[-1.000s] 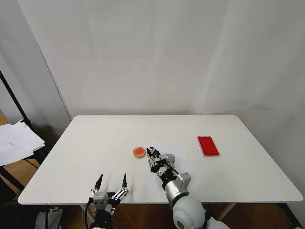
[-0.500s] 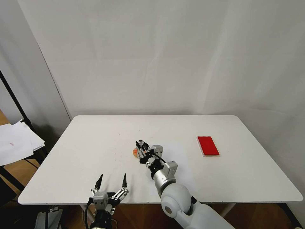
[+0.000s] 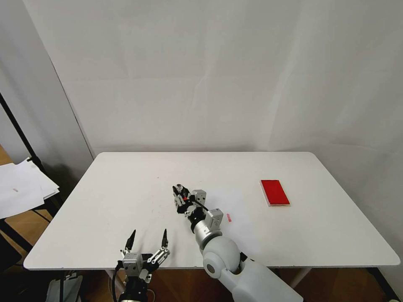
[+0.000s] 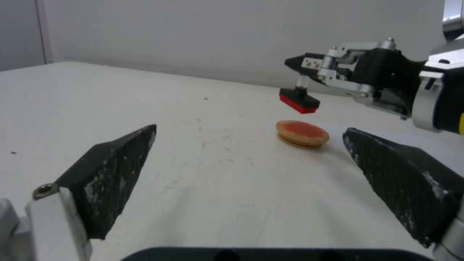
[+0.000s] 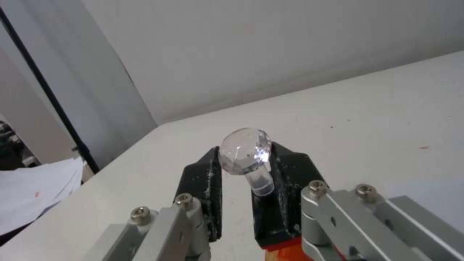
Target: Pick up the stamp from the ink pad and place it onto another ink pad.
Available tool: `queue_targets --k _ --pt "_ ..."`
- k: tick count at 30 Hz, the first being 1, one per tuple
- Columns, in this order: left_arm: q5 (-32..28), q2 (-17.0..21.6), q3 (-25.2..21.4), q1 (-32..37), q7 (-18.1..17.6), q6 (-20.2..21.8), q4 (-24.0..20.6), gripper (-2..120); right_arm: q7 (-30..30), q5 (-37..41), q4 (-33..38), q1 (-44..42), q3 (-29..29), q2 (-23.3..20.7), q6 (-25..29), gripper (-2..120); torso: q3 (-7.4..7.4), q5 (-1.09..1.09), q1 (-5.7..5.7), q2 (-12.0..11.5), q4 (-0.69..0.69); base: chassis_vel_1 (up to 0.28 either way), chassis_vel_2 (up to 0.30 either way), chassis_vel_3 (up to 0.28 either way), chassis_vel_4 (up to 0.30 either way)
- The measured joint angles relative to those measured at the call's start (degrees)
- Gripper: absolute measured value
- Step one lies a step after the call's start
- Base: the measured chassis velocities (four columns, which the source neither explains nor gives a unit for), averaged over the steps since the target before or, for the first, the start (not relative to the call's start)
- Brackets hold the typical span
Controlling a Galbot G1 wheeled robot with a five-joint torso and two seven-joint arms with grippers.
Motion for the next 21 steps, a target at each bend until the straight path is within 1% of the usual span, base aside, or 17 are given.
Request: queue_targets --k 21 --pt "0.00 0.00 0.00 0.00 0.00 0.00 0.00 102 0.22 -0.27 -0.84 -0.35 0.20 -0.41 0.00 23 0.00 0.00 0.00 0.00 0.00 0.000 0.000 0.000 0.000"
